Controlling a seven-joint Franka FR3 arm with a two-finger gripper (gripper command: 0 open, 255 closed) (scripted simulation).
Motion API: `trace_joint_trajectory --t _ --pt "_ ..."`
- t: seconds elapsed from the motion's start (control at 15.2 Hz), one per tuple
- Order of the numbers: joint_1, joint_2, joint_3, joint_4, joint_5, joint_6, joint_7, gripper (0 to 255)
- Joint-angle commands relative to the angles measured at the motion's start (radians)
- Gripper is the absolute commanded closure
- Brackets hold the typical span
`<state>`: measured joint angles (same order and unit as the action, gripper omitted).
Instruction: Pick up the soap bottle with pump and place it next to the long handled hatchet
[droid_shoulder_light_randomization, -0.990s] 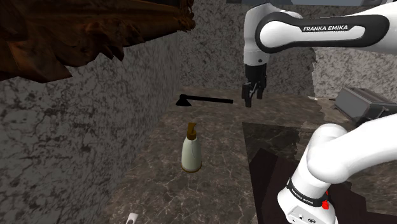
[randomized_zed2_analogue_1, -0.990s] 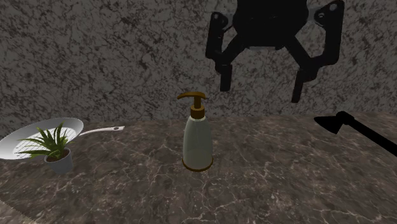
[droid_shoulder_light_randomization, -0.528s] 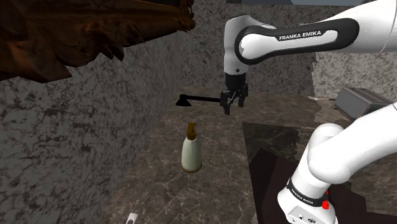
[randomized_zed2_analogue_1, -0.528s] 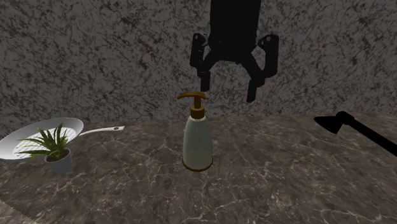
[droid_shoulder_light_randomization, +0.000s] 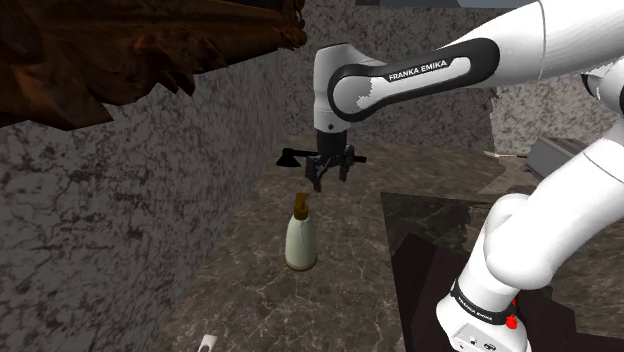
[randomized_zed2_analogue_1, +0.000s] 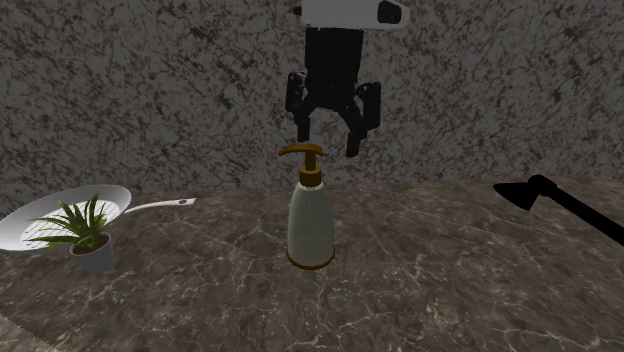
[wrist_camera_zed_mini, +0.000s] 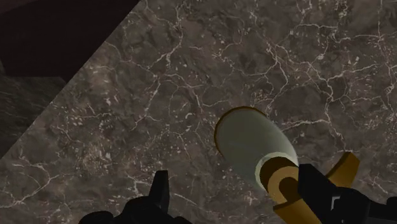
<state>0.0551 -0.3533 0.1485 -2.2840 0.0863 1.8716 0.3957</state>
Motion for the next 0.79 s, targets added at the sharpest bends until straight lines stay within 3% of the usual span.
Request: trace_joint_trajectory --t 0.0,0.33,0.73 --pt "0.005 0.064 0.021 0.038 0.006 0.043 0.041 0" --pt "0.016 0.202 0.058 0.131 0.002 0.119 0.125 0" --pt "0.019 0.227 0.062 0.074 0.0 0.201 0.127 0"
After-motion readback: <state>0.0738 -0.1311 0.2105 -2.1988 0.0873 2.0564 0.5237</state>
